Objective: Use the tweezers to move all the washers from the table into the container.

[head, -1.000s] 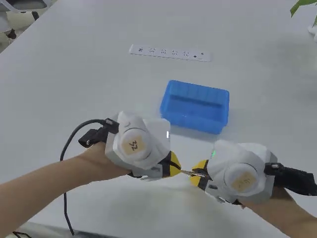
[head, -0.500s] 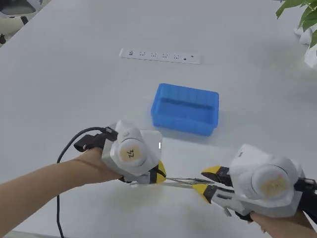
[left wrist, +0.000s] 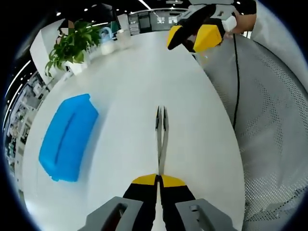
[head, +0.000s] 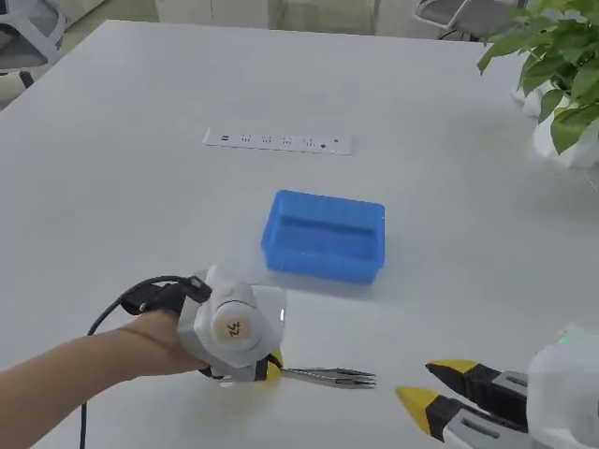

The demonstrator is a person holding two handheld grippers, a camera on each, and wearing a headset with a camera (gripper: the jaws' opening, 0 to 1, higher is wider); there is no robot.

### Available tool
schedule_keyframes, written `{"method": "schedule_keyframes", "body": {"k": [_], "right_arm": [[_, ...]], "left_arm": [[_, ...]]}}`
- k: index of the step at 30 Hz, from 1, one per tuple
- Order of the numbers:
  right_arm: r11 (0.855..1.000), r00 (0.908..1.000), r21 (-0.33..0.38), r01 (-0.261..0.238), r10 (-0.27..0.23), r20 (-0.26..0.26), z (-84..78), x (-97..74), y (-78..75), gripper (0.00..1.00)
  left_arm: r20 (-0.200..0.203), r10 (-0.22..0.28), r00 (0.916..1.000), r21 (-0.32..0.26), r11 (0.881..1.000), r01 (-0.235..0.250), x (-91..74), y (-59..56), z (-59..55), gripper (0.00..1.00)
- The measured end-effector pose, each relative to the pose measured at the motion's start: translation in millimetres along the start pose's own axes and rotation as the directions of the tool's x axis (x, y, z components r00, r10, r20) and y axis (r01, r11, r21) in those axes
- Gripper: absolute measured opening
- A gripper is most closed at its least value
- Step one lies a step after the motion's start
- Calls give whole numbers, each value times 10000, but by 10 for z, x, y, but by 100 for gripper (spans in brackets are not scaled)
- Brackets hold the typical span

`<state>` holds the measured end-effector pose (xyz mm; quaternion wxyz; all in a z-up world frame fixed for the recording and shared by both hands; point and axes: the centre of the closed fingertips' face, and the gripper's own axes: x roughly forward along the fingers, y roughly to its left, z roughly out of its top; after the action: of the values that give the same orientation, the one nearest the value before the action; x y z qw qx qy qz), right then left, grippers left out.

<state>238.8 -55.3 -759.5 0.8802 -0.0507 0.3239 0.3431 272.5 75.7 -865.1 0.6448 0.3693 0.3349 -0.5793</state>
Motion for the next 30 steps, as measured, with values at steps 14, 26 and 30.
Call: {"method": "schedule_keyframes", "body": {"k": [14,26,30], "right_arm": [[9730,9717,1053,2054,-2156,964,71,-297,-360,77],[9712,9668,695,2280,-2343,1019,75,-315,-419,98],[9732,9707,342,2272,-2292,725,18,-287,-398,99]], "left_arm": [[493,1362,9895,-3479,9310,-1108,-115,79,32,28],[1641,4552,8752,-7028,6765,-2201,-1026,146,153,83],[1429,5330,8340,-7611,5979,-2517,-1297,72,58,88]]}}
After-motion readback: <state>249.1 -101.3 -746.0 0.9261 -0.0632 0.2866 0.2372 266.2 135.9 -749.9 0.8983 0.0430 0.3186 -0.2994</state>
